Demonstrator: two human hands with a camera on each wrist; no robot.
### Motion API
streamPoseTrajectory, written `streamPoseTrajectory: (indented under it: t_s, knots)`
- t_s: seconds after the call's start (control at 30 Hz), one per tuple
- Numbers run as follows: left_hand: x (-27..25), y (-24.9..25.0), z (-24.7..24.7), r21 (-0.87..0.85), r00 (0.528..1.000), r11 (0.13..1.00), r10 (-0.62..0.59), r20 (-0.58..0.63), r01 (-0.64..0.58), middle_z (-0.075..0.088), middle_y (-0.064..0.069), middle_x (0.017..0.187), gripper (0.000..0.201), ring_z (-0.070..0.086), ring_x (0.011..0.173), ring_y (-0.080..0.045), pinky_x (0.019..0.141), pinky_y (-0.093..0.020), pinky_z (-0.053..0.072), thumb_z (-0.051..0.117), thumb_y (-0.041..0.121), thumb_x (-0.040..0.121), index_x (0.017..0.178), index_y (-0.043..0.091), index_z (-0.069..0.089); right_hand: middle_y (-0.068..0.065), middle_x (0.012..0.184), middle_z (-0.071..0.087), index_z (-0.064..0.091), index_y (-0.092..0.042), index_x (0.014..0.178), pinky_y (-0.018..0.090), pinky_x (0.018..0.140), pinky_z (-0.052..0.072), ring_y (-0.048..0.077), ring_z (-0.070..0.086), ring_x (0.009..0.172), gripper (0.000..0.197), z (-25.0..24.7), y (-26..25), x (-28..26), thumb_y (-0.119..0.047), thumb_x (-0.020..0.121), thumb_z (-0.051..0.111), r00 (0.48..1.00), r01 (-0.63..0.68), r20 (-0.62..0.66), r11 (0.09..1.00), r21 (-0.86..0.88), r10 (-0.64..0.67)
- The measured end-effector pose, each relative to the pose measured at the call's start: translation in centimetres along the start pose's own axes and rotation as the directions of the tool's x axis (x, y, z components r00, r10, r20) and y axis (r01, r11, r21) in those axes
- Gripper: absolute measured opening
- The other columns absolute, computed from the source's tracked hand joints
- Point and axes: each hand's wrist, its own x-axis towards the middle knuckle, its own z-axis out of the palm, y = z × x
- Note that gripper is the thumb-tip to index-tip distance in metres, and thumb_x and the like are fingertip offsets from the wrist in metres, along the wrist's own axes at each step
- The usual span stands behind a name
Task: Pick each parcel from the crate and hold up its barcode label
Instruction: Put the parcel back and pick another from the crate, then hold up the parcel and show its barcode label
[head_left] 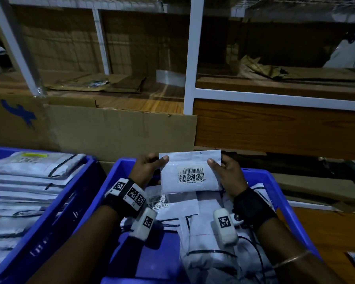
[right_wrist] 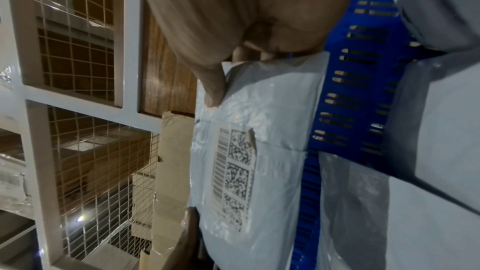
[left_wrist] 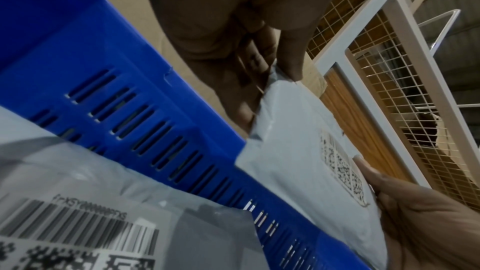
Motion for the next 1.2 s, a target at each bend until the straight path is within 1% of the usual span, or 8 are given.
streamPoseTrajectory:
  t_s: [0.23,0.3,0.4,0.5,0.83,1.0,1.1,1.2]
  knots:
    - [-0.3,0.3,0.1,0.01,1.0,1.0,0.005,0.028,-0.005,0.063,-0.021,0.082,0.024,0.059,0.075,-0.035,0.065,-0.043,0.049,0.066,0.021,0.09,0.096,-0.003,0.067,0.013,0.104,0.073,0.066,-0.009,0.109,0.04,0.073,0.06,0.026,0.071,0.089,0.016,0.1,0.3,0.3,-0.009,0.095,0.06,1.0,0.006,-0.019,1.0,0.028,-0.005]
    - [-0.3,0.3,0.1,0.11,0.995,0.993,-0.04,0.09,0.03,0.071,-0.017,0.094,0.028,0.066,0.084,-0.037,0.071,-0.045,0.055,0.072,0.026,0.085,0.102,0.004,0.069,0.011,0.102,0.073,0.066,-0.008,0.108,0.039,0.073,0.059,0.023,0.071,0.088,0.014,-0.1,0.3,0.4,-0.009,0.095,0.06,0.998,0.043,-0.041,0.999,0.033,-0.042]
    - [-0.7,-0.1,0.3,0.338,0.968,0.938,-0.156,0.198,0.082,0.075,-0.002,0.097,0.033,0.072,0.088,-0.023,0.067,-0.037,0.058,0.08,0.027,0.077,0.107,0.019,0.07,0.009,0.101,0.073,0.066,-0.008,0.109,0.038,0.073,0.058,0.022,0.071,0.089,0.015,-0.3,0.3,0.5,-0.01,0.095,0.059,0.995,0.071,-0.075,0.996,0.047,-0.068]
    - [-0.9,-0.5,0.3,0.415,0.95,0.906,-0.193,0.245,0.077,0.076,-0.009,0.091,0.029,0.073,0.084,-0.025,0.07,-0.035,0.057,0.08,0.016,0.078,0.105,0.011,0.071,0.01,0.103,0.074,0.067,-0.013,0.105,0.046,0.08,0.058,0.028,0.071,0.095,0.012,-0.5,0.4,0.7,-0.012,0.096,0.06,0.992,0.082,-0.101,0.996,0.041,-0.077]
    - [-0.6,-0.2,0.2,0.32,0.972,0.944,-0.146,0.184,0.082,0.075,-0.01,0.083,0.02,0.073,0.076,-0.016,0.057,-0.025,0.054,0.074,0.022,0.083,0.097,0.008,0.073,0.01,0.107,0.073,0.065,-0.014,0.109,0.046,0.079,0.058,0.027,0.071,0.096,0.015,-0.4,0.0,0.4,-0.012,0.097,0.057,0.994,0.046,-0.104,0.996,0.079,-0.038]
    - [0.0,-0.3,0.0,0.161,0.99,0.982,-0.117,0.083,0.103,0.068,-0.012,0.063,0.011,0.062,0.05,-0.014,0.051,-0.021,0.052,0.064,0.004,0.089,0.095,-0.004,0.069,0.009,0.122,0.067,0.053,-0.017,0.13,0.046,0.082,0.058,0.028,0.067,0.107,0.047,-0.4,-0.2,0.3,-0.001,0.088,0.067,0.994,-0.1,0.053,0.989,0.112,0.094]
    - [0.0,0.0,-0.2,0.153,0.995,0.985,-0.088,0.05,0.08,0.069,-0.014,0.064,0.012,0.064,0.052,-0.016,0.05,-0.022,0.051,0.065,0.005,0.088,0.094,-0.005,0.068,0.011,0.121,0.066,0.043,-0.017,0.137,0.043,0.07,0.061,0.031,0.067,0.103,0.07,-0.5,-0.4,0.0,0.013,0.079,0.069,0.988,-0.147,0.064,0.988,0.052,0.144]
    - [-0.2,0.4,-0.3,0.144,0.997,0.987,-0.071,0.028,0.066,0.071,-0.015,0.075,0.021,0.065,0.06,-0.021,0.052,-0.028,0.052,0.07,0.015,0.086,0.098,-0.002,0.07,0.009,0.117,0.067,0.042,-0.017,0.136,0.042,0.069,0.061,0.029,0.067,0.101,0.072,-0.5,-0.6,-0.2,0.019,0.078,0.066,0.988,-0.138,0.07,0.99,0.023,0.136]
